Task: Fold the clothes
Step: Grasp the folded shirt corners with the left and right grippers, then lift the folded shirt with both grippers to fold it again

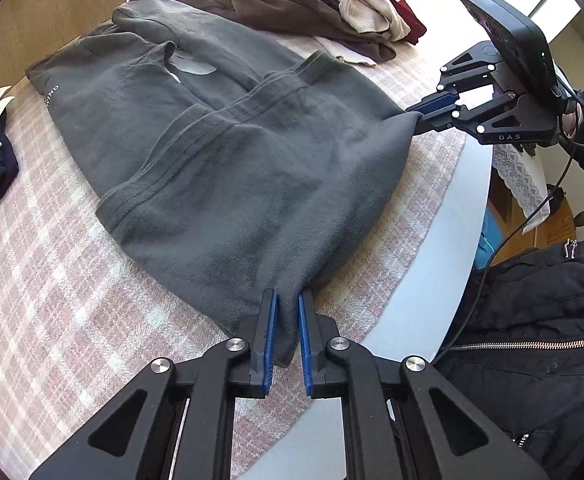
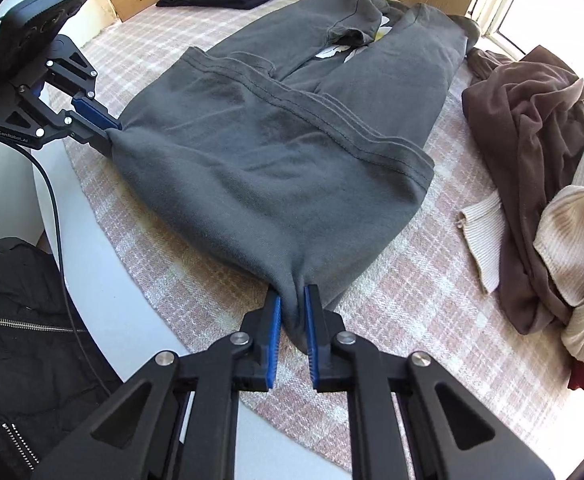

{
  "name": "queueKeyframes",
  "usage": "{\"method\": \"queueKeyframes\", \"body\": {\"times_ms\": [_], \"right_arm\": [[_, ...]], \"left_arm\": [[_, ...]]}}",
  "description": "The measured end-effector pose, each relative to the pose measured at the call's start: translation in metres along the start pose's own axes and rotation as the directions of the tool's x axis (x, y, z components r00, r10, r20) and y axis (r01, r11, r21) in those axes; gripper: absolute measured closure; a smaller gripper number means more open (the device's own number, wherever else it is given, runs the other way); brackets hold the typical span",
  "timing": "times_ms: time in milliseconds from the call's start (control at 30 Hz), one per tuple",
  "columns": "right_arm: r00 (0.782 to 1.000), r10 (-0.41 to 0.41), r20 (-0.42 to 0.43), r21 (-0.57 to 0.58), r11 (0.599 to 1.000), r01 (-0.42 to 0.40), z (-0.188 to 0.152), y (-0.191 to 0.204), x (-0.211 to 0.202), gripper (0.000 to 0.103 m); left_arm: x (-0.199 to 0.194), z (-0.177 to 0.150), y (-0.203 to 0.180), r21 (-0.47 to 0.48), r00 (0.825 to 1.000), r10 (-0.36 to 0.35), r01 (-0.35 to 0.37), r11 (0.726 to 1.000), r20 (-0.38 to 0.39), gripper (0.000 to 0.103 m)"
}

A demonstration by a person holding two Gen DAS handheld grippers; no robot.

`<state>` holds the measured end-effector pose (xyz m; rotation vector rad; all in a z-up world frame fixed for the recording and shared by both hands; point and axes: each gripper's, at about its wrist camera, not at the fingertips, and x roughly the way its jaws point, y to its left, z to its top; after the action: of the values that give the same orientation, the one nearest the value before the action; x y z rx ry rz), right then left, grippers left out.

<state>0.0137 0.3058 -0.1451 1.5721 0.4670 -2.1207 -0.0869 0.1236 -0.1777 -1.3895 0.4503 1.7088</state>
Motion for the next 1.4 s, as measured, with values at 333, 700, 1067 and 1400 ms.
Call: {"method": "queueKeyframes", "body": {"times_ms": [333, 700, 1067, 1400], "right_arm": [[0.995, -0.041, 0.093, 0.012, 0.999, 0.040, 0.060, 0.002, -0.018, 0.095], [0.983, -0.072, 0.172, 0.005, 0.997, 0.072, 0.171, -0.044, -0.042, 0.095], [0.993, -0.033, 0.115, -0.015, 0.999, 0.035, 0.156, -0.038, -0.027, 0.095], [0.994, -0.026, 0.110, -0.002, 1.000, 0.026, 0.142, -0.040, -0.027, 0.095]], "left_arm": [[-0.050, 0.011, 0.029, -0.029, 0.988, 0.073, -0.070, 0.997, 0.138, 0.098], [-0.092, 0.085, 0.100, -0.063, 0.964, 0.090, -0.077, 0.995, 0.249, 0.103], [-0.062, 0.045, 0.063, 0.053, 0.996, -0.010, 0.005, 0.999, 0.094, 0.057], [-0.021, 0.054, 0.046, 0.091, 0.999, -0.033, 0.035, 0.995, -0.029, 0.094]]}}
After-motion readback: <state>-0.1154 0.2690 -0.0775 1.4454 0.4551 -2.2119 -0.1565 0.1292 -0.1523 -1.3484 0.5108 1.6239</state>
